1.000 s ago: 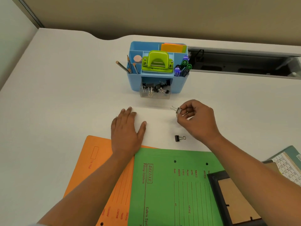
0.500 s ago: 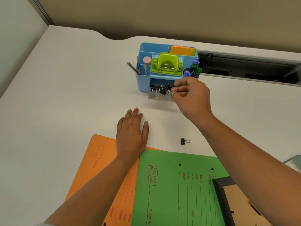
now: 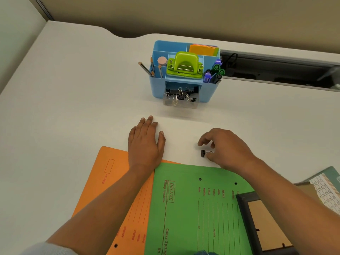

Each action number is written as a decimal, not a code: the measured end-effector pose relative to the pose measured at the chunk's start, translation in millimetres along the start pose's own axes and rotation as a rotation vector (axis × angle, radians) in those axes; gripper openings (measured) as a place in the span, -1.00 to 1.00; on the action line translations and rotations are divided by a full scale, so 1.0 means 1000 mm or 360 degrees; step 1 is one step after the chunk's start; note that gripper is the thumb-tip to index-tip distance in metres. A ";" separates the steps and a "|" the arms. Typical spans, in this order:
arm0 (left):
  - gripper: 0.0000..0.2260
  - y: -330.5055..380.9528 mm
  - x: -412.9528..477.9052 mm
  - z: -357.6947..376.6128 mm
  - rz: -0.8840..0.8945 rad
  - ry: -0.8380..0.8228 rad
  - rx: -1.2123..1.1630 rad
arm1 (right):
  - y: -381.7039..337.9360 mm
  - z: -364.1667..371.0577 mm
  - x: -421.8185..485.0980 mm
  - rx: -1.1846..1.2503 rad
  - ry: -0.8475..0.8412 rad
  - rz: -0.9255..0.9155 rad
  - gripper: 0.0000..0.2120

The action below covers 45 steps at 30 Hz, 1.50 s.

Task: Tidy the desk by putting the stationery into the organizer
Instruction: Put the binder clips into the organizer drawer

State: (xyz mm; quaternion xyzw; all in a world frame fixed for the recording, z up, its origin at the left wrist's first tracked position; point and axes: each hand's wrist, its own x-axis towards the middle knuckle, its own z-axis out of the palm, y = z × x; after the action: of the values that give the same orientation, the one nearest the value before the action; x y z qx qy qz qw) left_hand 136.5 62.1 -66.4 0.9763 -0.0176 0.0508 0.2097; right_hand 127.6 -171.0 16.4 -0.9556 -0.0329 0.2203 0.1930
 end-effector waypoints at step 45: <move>-0.63 0.003 0.001 -0.002 -0.0032 -0.0031 0.0021 | -0.049 -0.009 0.035 0.0135 0.0674 -0.0219 -0.72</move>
State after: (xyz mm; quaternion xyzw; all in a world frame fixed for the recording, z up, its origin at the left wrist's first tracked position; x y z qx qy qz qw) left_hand 137.0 60.2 -63.7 0.9782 -0.0096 0.0394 0.2037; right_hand 164.4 -123.2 28.2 -0.9670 -0.0475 0.0022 0.2503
